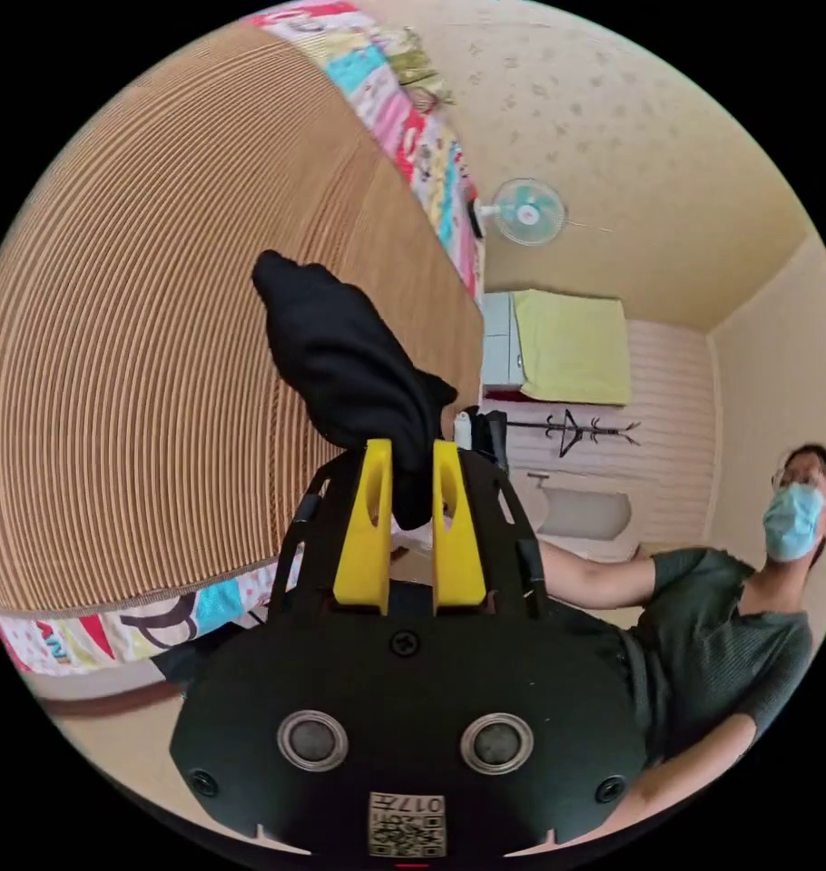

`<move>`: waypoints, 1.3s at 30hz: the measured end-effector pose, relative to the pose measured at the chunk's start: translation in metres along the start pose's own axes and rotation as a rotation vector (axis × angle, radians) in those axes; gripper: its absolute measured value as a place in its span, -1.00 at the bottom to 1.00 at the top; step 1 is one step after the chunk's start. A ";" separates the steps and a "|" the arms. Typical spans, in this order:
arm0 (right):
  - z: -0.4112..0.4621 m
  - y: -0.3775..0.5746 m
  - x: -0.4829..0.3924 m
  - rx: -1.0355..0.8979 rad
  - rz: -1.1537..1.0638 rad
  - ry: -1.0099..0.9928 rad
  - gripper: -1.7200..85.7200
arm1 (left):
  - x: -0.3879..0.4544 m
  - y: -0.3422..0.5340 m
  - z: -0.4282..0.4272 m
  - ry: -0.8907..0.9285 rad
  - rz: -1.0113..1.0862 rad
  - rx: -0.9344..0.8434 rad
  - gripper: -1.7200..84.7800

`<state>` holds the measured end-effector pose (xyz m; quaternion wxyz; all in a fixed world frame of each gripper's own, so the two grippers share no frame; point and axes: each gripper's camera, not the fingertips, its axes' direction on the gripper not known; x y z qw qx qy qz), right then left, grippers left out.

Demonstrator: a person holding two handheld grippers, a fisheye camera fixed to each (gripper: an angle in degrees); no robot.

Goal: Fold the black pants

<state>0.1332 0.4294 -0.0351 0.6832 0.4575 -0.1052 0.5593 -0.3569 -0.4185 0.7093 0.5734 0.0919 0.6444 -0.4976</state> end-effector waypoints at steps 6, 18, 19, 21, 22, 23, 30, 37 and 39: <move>0.062 -0.007 -0.038 -0.178 -0.088 -0.418 -0.95 | 0.185 -0.035 0.029 -0.301 0.472 -0.055 -0.81; -0.008 -0.002 0.161 -0.482 0.167 -0.134 -0.95 | 0.118 -0.005 0.228 -0.207 0.300 -0.715 -0.77; -0.018 -0.003 0.168 -0.459 0.180 -0.120 -0.95 | 0.084 -0.005 0.223 -0.157 0.137 -0.688 -0.72; -0.058 -0.018 0.175 -0.298 0.163 -0.122 -0.94 | 0.033 -0.003 0.210 -0.065 -0.115 -0.576 -0.66; -0.067 -0.024 0.171 -0.245 0.139 -0.136 -0.94 | -0.001 0.001 0.202 -0.007 -0.285 -0.485 -0.63; -0.083 -0.039 0.159 -0.145 0.078 -0.171 -0.93 | -0.037 0.008 0.196 0.049 -0.466 -0.399 -0.58; -0.051 -0.145 0.064 -0.181 -0.121 -0.067 -0.85 | -0.128 -0.005 0.183 0.221 -0.866 -0.055 -0.63; 0.054 -0.106 0.036 -0.611 -0.206 -0.398 -0.92 | -0.076 -0.108 0.074 -0.172 -0.375 0.223 -0.72; 0.096 -0.055 0.008 -0.875 -0.406 -0.355 -0.93 | -0.066 -0.108 0.044 -0.161 -0.320 0.303 -0.76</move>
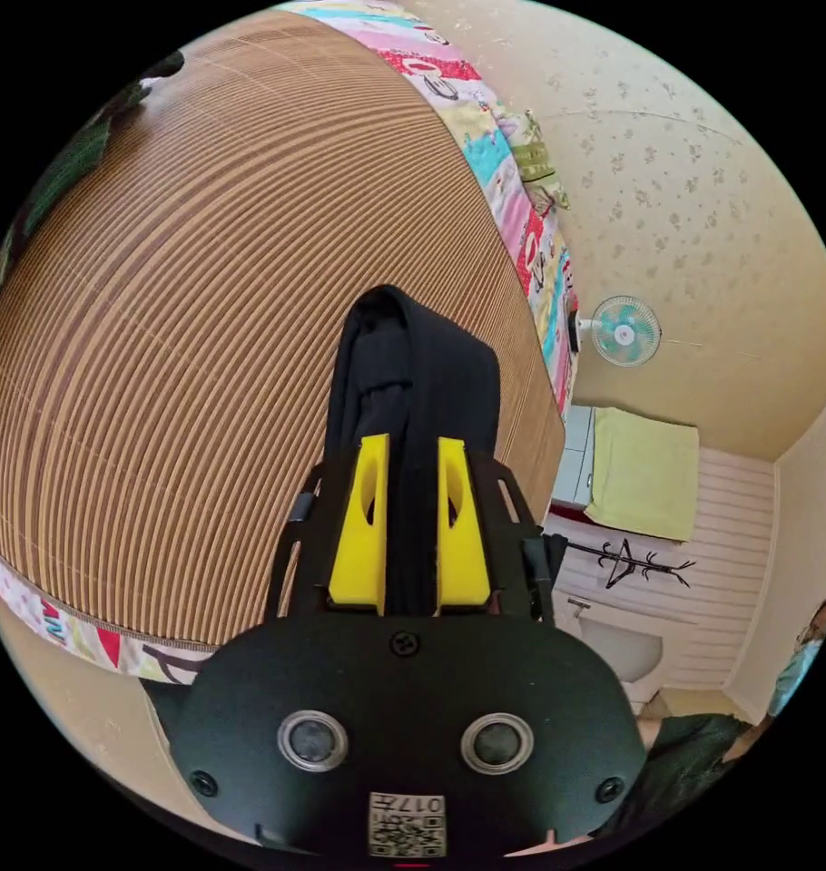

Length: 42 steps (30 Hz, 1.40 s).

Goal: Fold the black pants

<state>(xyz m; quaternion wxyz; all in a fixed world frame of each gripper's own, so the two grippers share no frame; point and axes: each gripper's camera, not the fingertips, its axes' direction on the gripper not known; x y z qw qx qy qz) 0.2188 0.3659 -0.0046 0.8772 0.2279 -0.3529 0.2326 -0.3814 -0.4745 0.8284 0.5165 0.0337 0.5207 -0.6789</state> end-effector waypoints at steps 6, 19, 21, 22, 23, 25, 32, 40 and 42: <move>0.028 0.031 -0.035 0.223 -0.015 0.348 -0.92 | 0.021 0.044 0.011 -0.117 0.253 -0.340 -0.75; 0.024 -0.101 -0.062 0.262 -0.044 0.553 -0.85 | -0.006 0.100 0.023 -0.420 0.199 -0.358 -0.75; 0.031 -0.119 -0.064 0.182 -0.048 0.577 -0.89 | -0.006 0.095 0.031 -0.441 0.256 -0.463 -0.80; 0.030 -0.122 -0.067 0.165 -0.058 0.583 -0.90 | -0.004 0.088 0.027 -0.417 0.286 -0.503 -0.83; 0.027 -0.121 -0.076 0.147 -0.100 0.602 -0.91 | -0.001 0.081 0.016 -0.376 0.313 -0.521 -0.85; 0.014 -0.106 -0.095 0.184 -0.176 0.621 -0.92 | 0.005 0.073 -0.011 -0.248 0.387 -0.518 -0.86; -0.020 -0.044 -0.089 0.313 -0.137 0.613 -0.93 | -0.038 0.094 -0.065 -0.045 0.286 -0.427 -0.96; 0.001 -0.075 -0.053 0.168 0.049 0.645 -0.85 | -0.040 0.131 -0.051 -0.163 0.203 -0.314 -0.78; -0.007 -0.071 -0.053 0.209 0.044 0.580 -0.80 | -0.028 0.137 -0.056 -0.196 0.259 -0.295 -0.74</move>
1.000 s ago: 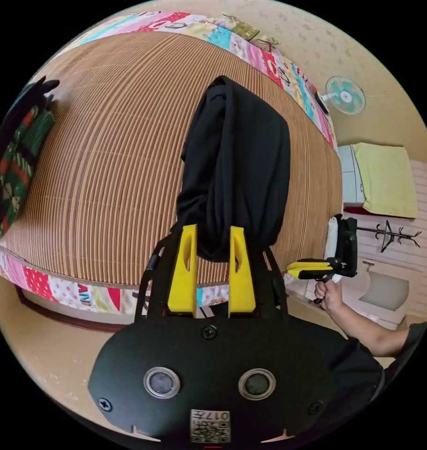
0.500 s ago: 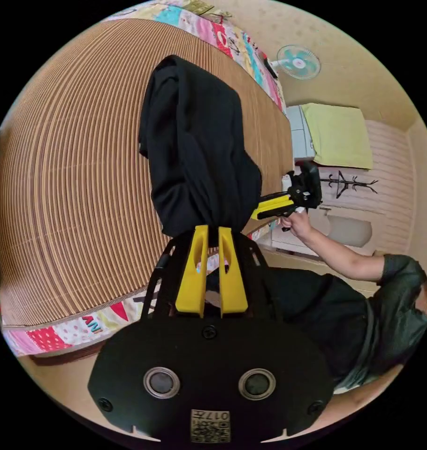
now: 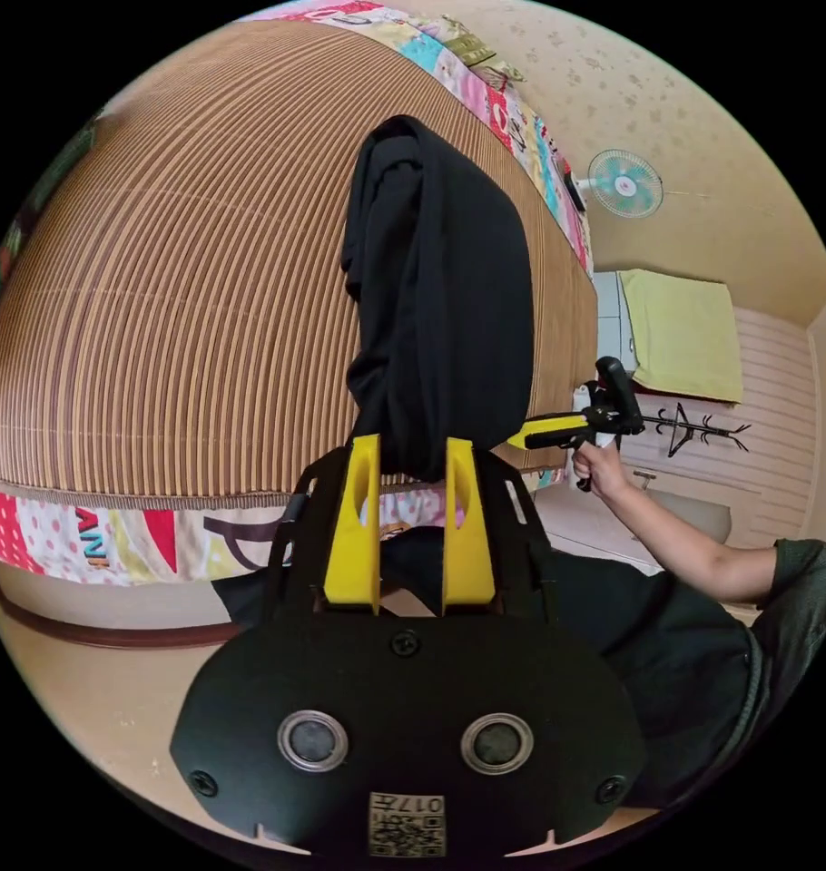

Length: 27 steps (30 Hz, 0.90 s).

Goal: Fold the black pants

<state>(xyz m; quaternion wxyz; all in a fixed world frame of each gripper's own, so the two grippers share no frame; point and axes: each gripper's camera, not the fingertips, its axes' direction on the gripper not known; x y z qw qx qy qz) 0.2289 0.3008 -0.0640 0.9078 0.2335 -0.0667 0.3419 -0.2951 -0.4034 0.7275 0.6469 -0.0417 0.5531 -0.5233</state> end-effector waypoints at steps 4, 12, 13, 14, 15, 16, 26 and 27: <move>-0.011 0.000 0.000 0.060 0.014 -0.053 -0.76 | 0.020 0.009 -0.017 -0.084 0.035 0.062 -0.73; -0.020 -0.029 -0.001 0.161 0.067 -0.088 -0.81 | 0.018 -0.034 -0.002 0.035 -0.089 -0.003 -0.74; -0.018 -0.033 0.001 0.139 0.077 -0.091 -0.83 | 0.010 -0.046 0.009 0.055 -0.134 -0.068 -0.77; -0.018 -0.041 0.003 0.100 0.070 -0.115 -0.85 | 0.006 -0.054 0.015 0.091 -0.150 -0.108 -0.84; -0.025 -0.042 0.000 0.100 0.025 -0.131 -0.86 | 0.007 -0.056 0.013 0.138 -0.118 -0.104 -0.88; -0.031 -0.039 -0.004 0.128 -0.018 -0.138 -0.87 | 0.013 -0.060 0.000 0.257 0.000 -0.054 -0.89; -0.017 -0.009 0.041 0.227 0.186 -0.201 -0.85 | -0.019 -0.013 -0.044 0.070 -0.193 -0.013 -0.93; -0.022 -0.007 0.042 0.261 0.172 -0.227 -0.83 | -0.017 -0.011 -0.050 0.099 -0.180 0.022 -0.90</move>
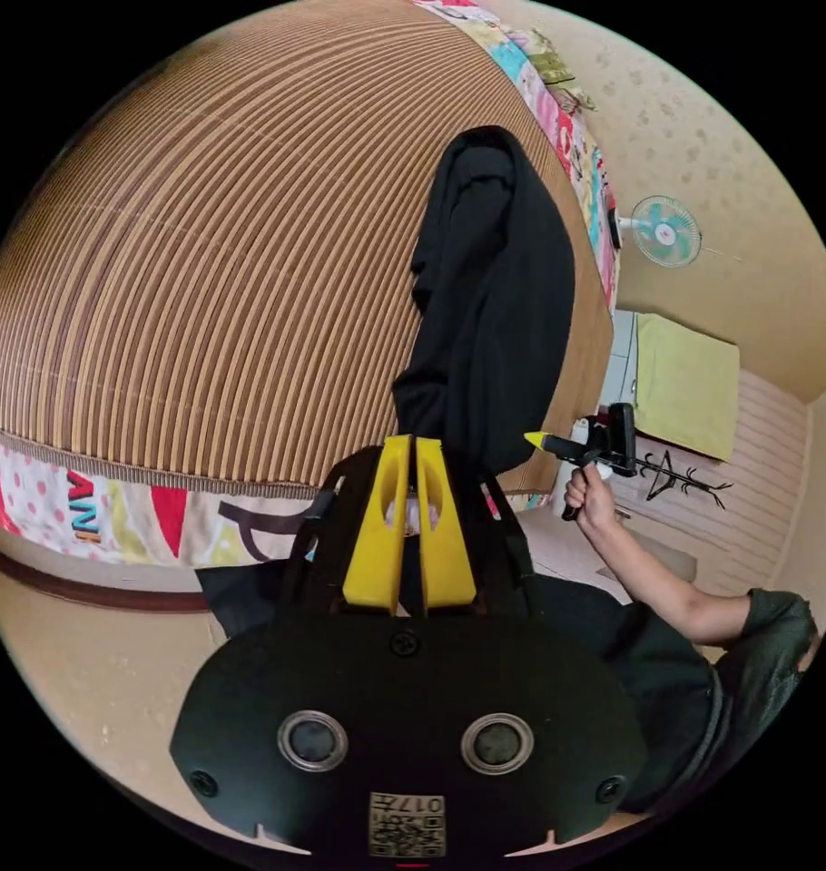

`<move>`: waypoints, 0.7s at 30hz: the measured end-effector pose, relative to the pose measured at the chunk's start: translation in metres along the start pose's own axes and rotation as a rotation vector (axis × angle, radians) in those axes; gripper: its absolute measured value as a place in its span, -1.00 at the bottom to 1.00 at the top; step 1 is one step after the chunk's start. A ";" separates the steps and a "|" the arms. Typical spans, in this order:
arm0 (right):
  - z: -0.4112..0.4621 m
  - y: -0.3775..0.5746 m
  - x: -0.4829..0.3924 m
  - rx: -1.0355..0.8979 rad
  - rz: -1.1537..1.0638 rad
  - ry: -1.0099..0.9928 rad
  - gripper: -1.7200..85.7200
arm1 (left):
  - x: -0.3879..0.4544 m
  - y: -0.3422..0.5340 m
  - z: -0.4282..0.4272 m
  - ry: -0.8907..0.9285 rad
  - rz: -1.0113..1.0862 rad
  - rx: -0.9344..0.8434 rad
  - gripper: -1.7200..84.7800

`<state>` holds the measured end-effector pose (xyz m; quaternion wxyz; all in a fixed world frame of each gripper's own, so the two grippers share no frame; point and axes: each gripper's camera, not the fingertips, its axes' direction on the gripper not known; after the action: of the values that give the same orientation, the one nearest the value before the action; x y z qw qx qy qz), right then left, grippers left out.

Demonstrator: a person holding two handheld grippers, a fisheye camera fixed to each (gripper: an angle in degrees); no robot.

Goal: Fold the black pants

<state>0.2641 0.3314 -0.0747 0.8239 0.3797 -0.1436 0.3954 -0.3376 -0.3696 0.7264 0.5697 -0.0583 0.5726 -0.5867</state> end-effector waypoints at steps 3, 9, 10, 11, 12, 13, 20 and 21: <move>-0.010 0.005 0.004 0.029 -0.019 -0.024 -0.78 | 0.022 0.009 -0.019 0.074 0.111 0.092 -0.83; -0.001 0.010 0.030 -0.073 -0.003 -0.008 -0.80 | 0.064 0.004 0.034 -0.154 0.234 -0.228 -0.76; 0.002 0.010 0.031 -0.098 -0.003 0.012 -0.82 | 0.063 0.005 0.059 -0.236 0.233 -0.380 -0.84; 0.007 0.009 0.034 -0.139 -0.016 0.047 -0.83 | 0.052 0.010 0.088 -0.403 0.183 -0.576 -0.94; 0.005 0.007 0.037 -0.162 -0.023 0.050 -0.83 | 0.046 0.013 0.099 -0.464 0.150 -0.652 -0.95; 0.003 0.005 0.038 -0.169 -0.024 0.046 -0.83 | 0.041 0.021 0.103 -0.439 0.135 -0.672 -0.96; -0.073 -0.018 0.076 0.047 -0.108 -0.141 -0.68 | 0.021 0.041 -0.027 0.177 -0.006 0.048 -0.79; -0.081 -0.030 0.087 0.078 -0.104 -0.161 -0.63 | 0.021 0.039 -0.034 0.175 -0.015 0.081 -0.74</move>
<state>0.3381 0.4270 -0.0977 0.8137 0.4491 -0.1738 0.3255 -0.3457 -0.3530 0.6740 0.5148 0.0120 0.5954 -0.6167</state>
